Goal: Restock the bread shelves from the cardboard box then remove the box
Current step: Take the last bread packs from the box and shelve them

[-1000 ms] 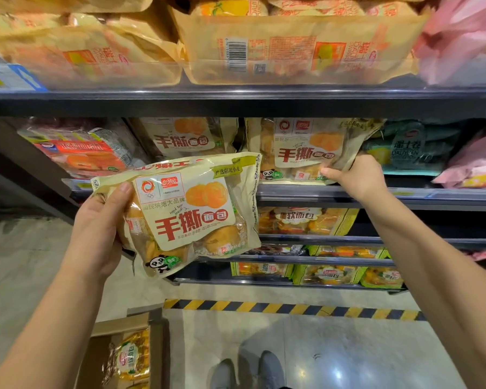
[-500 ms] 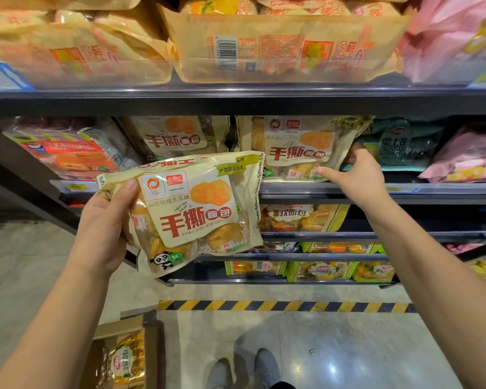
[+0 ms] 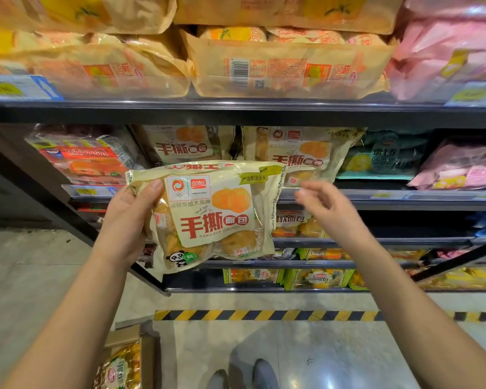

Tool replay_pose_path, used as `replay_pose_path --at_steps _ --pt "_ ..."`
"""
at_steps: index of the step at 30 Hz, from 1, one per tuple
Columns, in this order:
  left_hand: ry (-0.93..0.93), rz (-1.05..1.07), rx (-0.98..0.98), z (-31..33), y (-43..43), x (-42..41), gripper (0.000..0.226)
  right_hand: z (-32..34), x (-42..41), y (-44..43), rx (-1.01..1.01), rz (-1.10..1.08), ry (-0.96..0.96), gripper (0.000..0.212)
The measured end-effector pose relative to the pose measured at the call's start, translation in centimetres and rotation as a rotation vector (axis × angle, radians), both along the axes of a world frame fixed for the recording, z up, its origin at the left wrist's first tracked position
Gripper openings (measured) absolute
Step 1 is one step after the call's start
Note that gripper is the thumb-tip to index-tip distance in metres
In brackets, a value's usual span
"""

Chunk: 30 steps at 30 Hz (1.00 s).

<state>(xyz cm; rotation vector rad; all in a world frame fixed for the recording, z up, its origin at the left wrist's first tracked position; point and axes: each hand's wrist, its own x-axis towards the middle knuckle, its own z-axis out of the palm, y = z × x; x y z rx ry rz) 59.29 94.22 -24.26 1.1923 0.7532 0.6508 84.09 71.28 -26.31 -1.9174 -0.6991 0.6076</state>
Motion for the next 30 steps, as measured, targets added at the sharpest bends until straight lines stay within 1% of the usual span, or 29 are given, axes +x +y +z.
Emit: replay_pose_path --at_steps 1,2,3,4,5,6,9,11,13,15,17,19,21,23,25,26,28,30 --pt "-0.002 -0.009 -0.002 0.3 0.0 -0.1 0.041 0.4 -1.2 0.4 -0.006 0.097 0.087 0.046" --pt "-0.002 -0.020 -0.004 0.5 0.0 -0.1 0.042 0.6 -2.4 0.9 -0.029 0.183 0.152 0.053" --pt "-0.004 -0.032 -0.006 0.8 0.0 -0.2 0.044 0.7 -3.4 1.4 -0.047 0.246 0.183 0.066" --pt "-0.003 -0.042 -0.004 1.1 0.1 -0.3 0.047 0.6 -4.4 2.0 -0.057 0.274 0.184 0.079" --pt "0.005 -0.046 -0.002 1.4 0.1 -0.4 0.051 0.7 -5.4 2.7 -0.043 0.267 0.171 0.086" --pt "0.021 -0.041 0.006 1.6 0.3 -0.6 0.054 0.8 -6.2 3.3 -0.011 0.239 0.142 0.087" --pt "0.116 -0.054 0.139 2.6 0.9 -1.6 0.067 1.7 -7.7 5.0 0.108 0.096 0.108 0.069" --pt "0.182 -0.114 0.239 3.1 1.6 -2.7 0.082 2.3 -8.1 5.7 0.149 0.039 0.122 0.065" --pt "0.277 -0.202 0.357 3.3 2.2 -3.7 0.087 2.8 -8.4 6.4 0.180 0.003 0.099 0.063" --pt "0.376 -0.221 0.486 3.0 2.6 -4.1 0.081 3.4 -8.8 7.1 0.196 -0.030 0.039 0.058" --pt "0.409 -0.164 0.586 2.4 2.9 -3.9 0.061 3.8 -9.3 8.1 0.219 -0.046 -0.005 0.054" --pt "0.431 -0.048 0.729 1.6 3.5 -3.3 0.047 4.1 -9.5 9.1 0.234 -0.045 -0.042 0.048" --pt "0.470 0.078 0.808 1.1 4.1 -2.5 0.045 4.3 -9.6 10.2 0.225 -0.059 -0.139 0.039" --pt "0.486 0.145 0.789 0.7 4.4 -1.8 0.052 4.1 -9.3 11.2 0.197 -0.081 -0.305 0.029" --pt "0.463 0.164 0.750 0.6 4.5 -1.2 0.052 3.6 -8.9 12.2 0.153 -0.108 -0.411 0.025" --pt "0.444 0.166 0.728 0.5 4.5 -0.9 0.050 3.2 -8.7 12.6 0.138 -0.126 -0.428 0.021" --pt "0.395 0.180 0.667 0.1 4.4 -0.3 0.048 2.6 -8.6 13.1 0.141 -0.170 -0.403 0.015" --pt "0.342 0.189 0.578 -0.4 4.4 0.2 0.049 1.9 -8.5 13.5 0.156 -0.211 -0.352 0.015"
